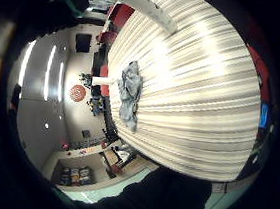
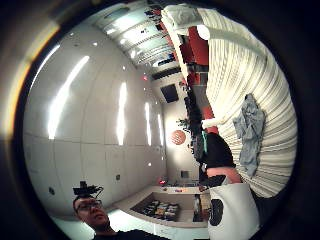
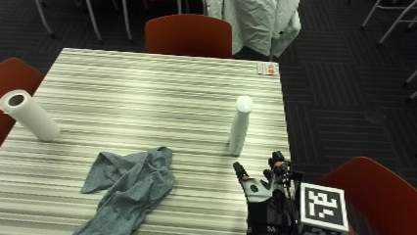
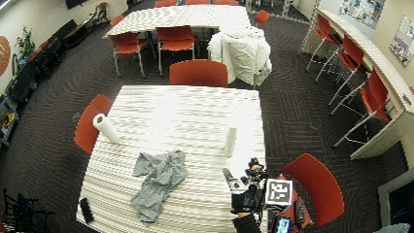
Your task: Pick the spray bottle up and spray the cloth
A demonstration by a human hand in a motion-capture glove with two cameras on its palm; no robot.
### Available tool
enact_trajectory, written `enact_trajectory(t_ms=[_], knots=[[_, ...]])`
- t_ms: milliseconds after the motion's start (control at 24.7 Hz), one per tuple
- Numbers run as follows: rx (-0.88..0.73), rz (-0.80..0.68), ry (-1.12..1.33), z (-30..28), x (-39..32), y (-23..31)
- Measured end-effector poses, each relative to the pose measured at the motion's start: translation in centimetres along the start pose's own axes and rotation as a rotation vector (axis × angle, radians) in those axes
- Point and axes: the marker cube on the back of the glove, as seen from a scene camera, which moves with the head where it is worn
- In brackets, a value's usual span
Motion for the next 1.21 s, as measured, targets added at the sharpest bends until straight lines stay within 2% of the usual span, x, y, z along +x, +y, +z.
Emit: enact_trajectory(t_ms=[687, 1213], knots=[[0.099, 0.114, 0.126, -1.7, 7.7, -6.7], [0.131, 0.142, 0.157, -1.8, 10.3, -8.4]])
